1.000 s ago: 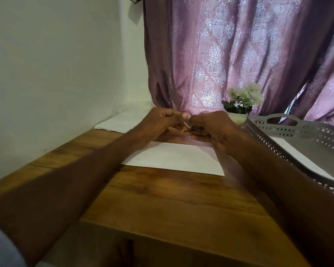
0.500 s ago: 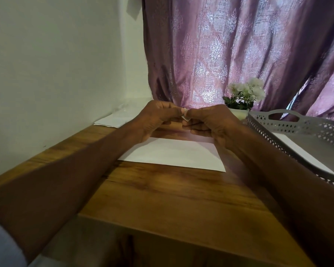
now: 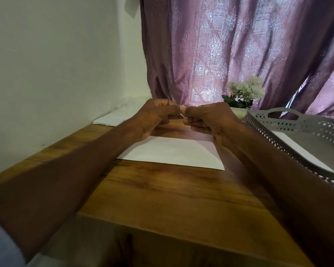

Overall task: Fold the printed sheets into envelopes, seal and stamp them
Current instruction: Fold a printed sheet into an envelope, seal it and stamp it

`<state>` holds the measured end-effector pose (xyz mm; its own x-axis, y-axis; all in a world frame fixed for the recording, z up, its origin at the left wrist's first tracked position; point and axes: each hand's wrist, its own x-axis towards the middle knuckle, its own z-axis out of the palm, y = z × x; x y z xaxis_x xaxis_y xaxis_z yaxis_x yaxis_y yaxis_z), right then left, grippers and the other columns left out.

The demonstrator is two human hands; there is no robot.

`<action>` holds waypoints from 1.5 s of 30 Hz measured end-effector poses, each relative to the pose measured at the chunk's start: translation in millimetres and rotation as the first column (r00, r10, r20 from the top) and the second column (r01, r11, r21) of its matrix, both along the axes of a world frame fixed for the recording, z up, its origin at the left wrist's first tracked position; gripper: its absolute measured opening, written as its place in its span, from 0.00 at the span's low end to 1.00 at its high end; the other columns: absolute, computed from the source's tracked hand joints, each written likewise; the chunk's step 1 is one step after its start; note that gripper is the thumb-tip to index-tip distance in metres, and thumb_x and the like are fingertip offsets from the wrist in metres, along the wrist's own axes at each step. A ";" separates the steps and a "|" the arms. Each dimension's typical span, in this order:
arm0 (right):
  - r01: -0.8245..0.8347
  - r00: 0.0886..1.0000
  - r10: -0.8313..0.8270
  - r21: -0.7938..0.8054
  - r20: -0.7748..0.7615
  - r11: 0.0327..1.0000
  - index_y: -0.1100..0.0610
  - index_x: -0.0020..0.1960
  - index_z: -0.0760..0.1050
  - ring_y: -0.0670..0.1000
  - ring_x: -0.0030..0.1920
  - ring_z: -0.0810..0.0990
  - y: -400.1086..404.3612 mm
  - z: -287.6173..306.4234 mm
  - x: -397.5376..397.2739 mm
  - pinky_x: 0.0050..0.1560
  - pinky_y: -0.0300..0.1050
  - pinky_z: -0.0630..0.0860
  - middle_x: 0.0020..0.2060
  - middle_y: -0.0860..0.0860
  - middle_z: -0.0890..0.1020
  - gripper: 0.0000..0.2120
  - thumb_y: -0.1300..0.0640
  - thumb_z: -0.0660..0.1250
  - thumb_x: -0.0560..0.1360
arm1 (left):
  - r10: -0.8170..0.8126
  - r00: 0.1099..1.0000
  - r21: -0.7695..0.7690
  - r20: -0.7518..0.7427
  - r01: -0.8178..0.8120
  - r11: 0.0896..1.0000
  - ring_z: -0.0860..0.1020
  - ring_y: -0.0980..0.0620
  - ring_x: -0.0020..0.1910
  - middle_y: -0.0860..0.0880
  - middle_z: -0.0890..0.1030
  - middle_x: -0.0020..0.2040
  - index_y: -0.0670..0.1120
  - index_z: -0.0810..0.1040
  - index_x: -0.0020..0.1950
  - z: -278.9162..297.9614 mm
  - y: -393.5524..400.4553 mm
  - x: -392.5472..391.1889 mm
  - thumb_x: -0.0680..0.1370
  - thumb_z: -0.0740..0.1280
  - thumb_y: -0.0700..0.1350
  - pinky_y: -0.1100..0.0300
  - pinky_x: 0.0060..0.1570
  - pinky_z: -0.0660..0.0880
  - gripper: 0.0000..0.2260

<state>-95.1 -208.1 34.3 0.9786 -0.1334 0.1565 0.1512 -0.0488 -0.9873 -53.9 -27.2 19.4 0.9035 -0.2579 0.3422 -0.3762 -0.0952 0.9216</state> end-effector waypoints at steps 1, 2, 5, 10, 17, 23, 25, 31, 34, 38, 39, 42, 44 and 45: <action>0.002 1.000 -0.002 0.001 0.002 1.000 0.63 0.44 0.85 0.51 0.37 0.88 0.1 0.2 -0.5 0.34 0.40 0.82 0.38 0.58 0.88 0.12 0.57 0.83 0.67 | 0.000 1.000 -0.003 -0.010 0.000 1.000 0.83 0.42 0.59 0.41 0.87 0.52 0.39 0.85 0.57 0.0 -0.2 -0.1 0.77 0.75 0.51 0.42 0.67 0.76 0.17; 0.004 1.000 -0.004 0.001 0.000 1.000 0.63 0.44 0.85 0.51 0.37 0.88 0.2 0.2 -0.8 0.34 0.40 0.82 0.37 0.58 0.88 0.11 0.57 0.83 0.67 | -0.001 1.000 -0.003 -0.019 0.001 1.000 0.83 0.43 0.59 0.42 0.88 0.52 0.39 0.85 0.57 0.0 -0.3 -0.3 0.77 0.75 0.51 0.42 0.68 0.75 0.17; 0.008 1.000 -0.008 -0.010 -0.010 1.000 0.63 0.44 0.85 0.50 0.35 0.87 0.8 0.4 -1.8 0.35 0.41 0.83 0.37 0.57 0.88 0.11 0.57 0.82 0.67 | -0.005 0.999 0.005 -0.038 0.005 1.000 0.84 0.46 0.58 0.46 0.89 0.51 0.42 0.86 0.55 0.3 -1.1 -1.2 0.77 0.76 0.51 0.43 0.68 0.76 0.14; 0.028 0.999 -0.028 -0.028 -0.015 0.999 0.63 0.45 0.85 0.50 0.36 0.87 0.8 1.4 -2.7 0.38 0.43 0.85 0.37 0.58 0.88 0.13 0.56 0.82 0.68 | -0.023 0.998 -0.004 -0.058 0.023 1.000 0.85 0.48 0.57 0.47 0.89 0.51 0.48 0.87 0.51 0.4 -1.1 -1.9 0.76 0.76 0.52 0.43 0.68 0.76 0.09; 0.025 1.000 -0.025 -0.035 -0.009 0.999 0.63 0.44 0.85 0.49 0.32 0.85 2.1 3.1 -6.3 0.35 0.40 0.84 0.34 0.57 0.87 0.12 0.56 0.82 0.68 | -0.047 0.996 -0.033 -0.080 0.045 0.998 0.85 0.47 0.58 0.46 0.89 0.52 0.47 0.87 0.54 0.5 -0.1 -1.3 0.77 0.75 0.51 0.44 0.68 0.75 0.10; 0.069 0.997 -0.069 -0.011 0.025 0.998 0.68 0.53 0.84 0.56 0.42 0.88 0.7 4.2 -9.8 0.38 0.44 0.84 0.41 0.63 0.87 0.22 0.53 0.83 0.67 | -0.064 0.992 -0.141 -0.112 0.048 0.989 0.86 0.47 0.57 0.45 0.88 0.53 0.45 0.87 0.56 2.3 3.3 -1.8 0.78 0.75 0.50 0.47 0.65 0.76 0.11; 0.051 0.998 -0.051 -0.015 0.020 0.999 0.64 0.52 0.85 0.58 0.47 0.88 -1.0 6.1 -10.3 0.44 0.46 0.85 0.44 0.62 0.87 0.23 0.48 0.82 0.67 | -0.041 0.991 -0.186 -0.128 0.017 0.982 0.87 0.49 0.55 0.47 0.89 0.53 0.45 0.86 0.57 4.5 5.0 -1.2 0.79 0.74 0.50 0.47 0.67 0.77 0.11; -0.036 0.999 0.036 0.081 0.011 0.996 0.60 0.50 0.85 0.56 0.49 0.89 3.9 1.6 -8.3 0.41 0.42 0.82 0.43 0.55 0.89 0.15 0.53 0.82 0.69 | -0.071 0.992 -0.147 -0.108 0.055 0.988 0.87 0.51 0.55 0.47 0.88 0.54 0.46 0.86 0.57 2.1 -0.3 -4.9 0.78 0.74 0.50 0.48 0.63 0.75 0.11; -0.004 1.000 0.004 0.083 -0.005 0.997 0.60 0.48 0.85 0.55 0.48 0.89 4.4 -1.7 -5.3 0.38 0.39 0.81 0.43 0.57 0.89 0.11 0.59 0.81 0.68 | -0.079 0.992 -0.133 -0.098 0.066 0.989 0.87 0.50 0.56 0.46 0.88 0.55 0.44 0.86 0.61 -0.3 -0.4 -4.5 0.78 0.75 0.49 0.46 0.65 0.75 0.14; -0.010 1.000 0.010 0.083 0.005 0.996 0.61 0.48 0.85 0.56 0.48 0.89 2.8 -2.7 -3.8 0.36 0.38 0.80 0.44 0.57 0.88 0.08 0.62 0.79 0.70 | -0.066 0.995 -0.091 -0.070 0.059 0.994 0.88 0.53 0.49 0.48 0.89 0.50 0.46 0.88 0.55 -3.6 -3.4 -1.8 0.77 0.76 0.49 0.59 0.48 0.83 0.10; -0.008 1.000 0.008 0.084 0.009 0.996 0.61 0.47 0.85 0.56 0.47 0.89 2.5 -2.4 -3.6 0.36 0.38 0.81 0.43 0.57 0.88 0.07 0.62 0.79 0.70 | -0.070 0.995 -0.092 -0.075 0.063 0.994 0.88 0.54 0.48 0.48 0.89 0.49 0.46 0.88 0.54 -3.9 -3.6 -1.9 0.78 0.76 0.49 0.63 0.43 0.83 0.09; -0.011 1.000 0.010 0.090 0.006 0.996 0.61 0.47 0.84 0.56 0.47 0.89 0.9 -1.7 -3.9 0.36 0.39 0.82 0.42 0.58 0.88 0.07 0.61 0.79 0.70 | -0.093 0.990 -0.132 -0.107 0.079 0.988 0.88 0.50 0.50 0.46 0.89 0.51 0.46 0.88 0.56 -2.8 -1.1 -0.7 0.78 0.76 0.48 0.58 0.45 0.84 0.10; -0.032 0.999 0.033 0.075 -0.011 0.997 0.62 0.48 0.84 0.56 0.47 0.89 0.2 -1.4 -4.1 0.38 0.41 0.83 0.42 0.58 0.88 0.08 0.60 0.79 0.71 | -0.088 0.988 -0.145 -0.128 0.069 0.987 0.88 0.51 0.50 0.46 0.89 0.52 0.45 0.88 0.57 -0.3 1.6 -0.4 0.77 0.76 0.47 0.51 0.54 0.83 0.11; -0.039 0.999 0.040 0.057 -0.022 0.998 0.62 0.49 0.84 0.56 0.47 0.89 -0.1 -1.3 -3.7 0.40 0.42 0.84 0.43 0.58 0.88 0.10 0.59 0.79 0.72 | -0.068 0.988 -0.144 -0.137 0.048 0.988 0.88 0.52 0.50 0.47 0.89 0.52 0.45 0.87 0.57 1.0 2.2 -0.4 0.76 0.77 0.48 0.49 0.57 0.81 0.11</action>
<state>-98.8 -208.2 32.9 0.9865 -0.1023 0.1275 0.1295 0.0128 -0.9915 -54.3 -25.0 20.3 0.9301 -0.2700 0.2490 -0.2428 0.0566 0.9684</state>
